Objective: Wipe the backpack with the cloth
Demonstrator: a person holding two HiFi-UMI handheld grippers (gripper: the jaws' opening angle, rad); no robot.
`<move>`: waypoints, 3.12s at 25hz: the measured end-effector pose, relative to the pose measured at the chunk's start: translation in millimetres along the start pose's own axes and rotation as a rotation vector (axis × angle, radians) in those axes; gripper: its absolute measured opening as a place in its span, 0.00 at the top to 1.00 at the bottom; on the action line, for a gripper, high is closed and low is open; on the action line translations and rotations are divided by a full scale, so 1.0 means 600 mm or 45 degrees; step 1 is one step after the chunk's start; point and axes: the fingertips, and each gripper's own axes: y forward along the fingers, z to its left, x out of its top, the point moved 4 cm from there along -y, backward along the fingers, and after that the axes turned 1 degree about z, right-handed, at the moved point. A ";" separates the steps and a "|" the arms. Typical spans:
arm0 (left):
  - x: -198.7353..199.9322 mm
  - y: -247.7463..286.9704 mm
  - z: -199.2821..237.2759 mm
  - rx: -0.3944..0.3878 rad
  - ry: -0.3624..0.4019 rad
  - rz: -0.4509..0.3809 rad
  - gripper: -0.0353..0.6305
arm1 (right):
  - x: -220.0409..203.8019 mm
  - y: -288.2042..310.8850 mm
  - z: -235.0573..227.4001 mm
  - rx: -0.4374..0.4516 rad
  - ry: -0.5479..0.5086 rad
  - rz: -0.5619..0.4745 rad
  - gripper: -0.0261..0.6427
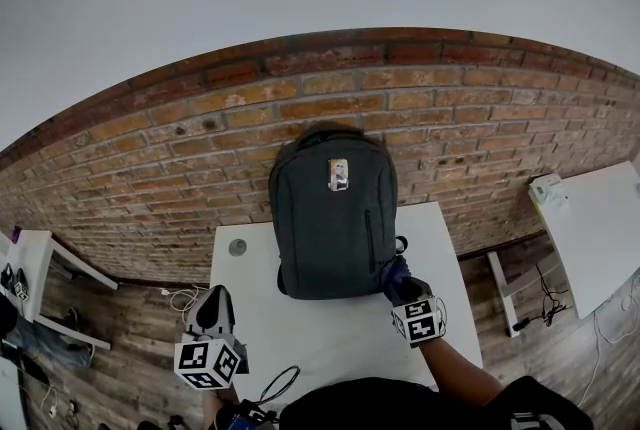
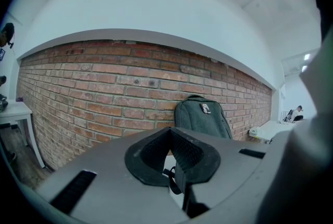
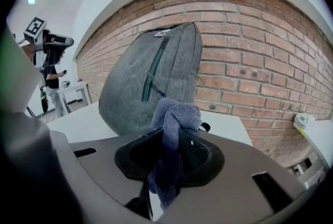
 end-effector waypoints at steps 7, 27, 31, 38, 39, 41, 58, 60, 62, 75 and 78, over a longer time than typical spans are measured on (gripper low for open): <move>-0.003 -0.006 0.008 0.007 -0.009 -0.004 0.96 | 0.101 0.000 -0.002 -0.002 -0.014 -0.155 0.83; -0.001 -0.030 0.026 0.043 -0.015 -0.021 0.96 | 0.417 0.040 -0.078 -0.052 -0.217 -0.487 0.83; -0.002 -0.035 0.027 0.048 -0.016 -0.025 0.96 | 0.469 0.048 -0.087 -0.033 -0.171 -0.528 0.83; 0.000 -0.041 0.025 0.055 -0.013 -0.028 0.96 | 0.542 0.062 -0.098 0.000 -0.070 -0.553 0.83; 0.000 -0.043 0.027 0.061 -0.012 -0.027 0.96 | 0.550 0.063 -0.097 0.012 -0.051 -0.558 0.83; 0.001 -0.048 0.033 0.075 -0.013 -0.027 0.96 | 0.561 0.066 -0.093 0.039 -0.020 -0.562 0.83; 0.017 -0.049 0.037 0.079 0.004 -0.043 0.96 | 0.583 0.082 -0.054 0.107 -0.085 -0.535 0.83; 0.016 -0.047 0.036 0.075 0.005 -0.040 0.96 | 0.576 0.079 -0.042 0.099 -0.144 -0.536 0.83; 0.013 -0.047 0.034 0.070 0.003 -0.037 0.96 | 0.568 0.079 -0.032 0.102 -0.178 -0.530 0.83; 0.005 -0.044 0.032 0.068 0.008 -0.016 0.96 | 0.513 0.081 -0.012 0.154 -0.113 -0.494 0.83; 0.004 -0.041 0.030 0.059 0.005 -0.014 0.96 | 0.498 0.081 -0.005 0.178 -0.112 -0.483 0.83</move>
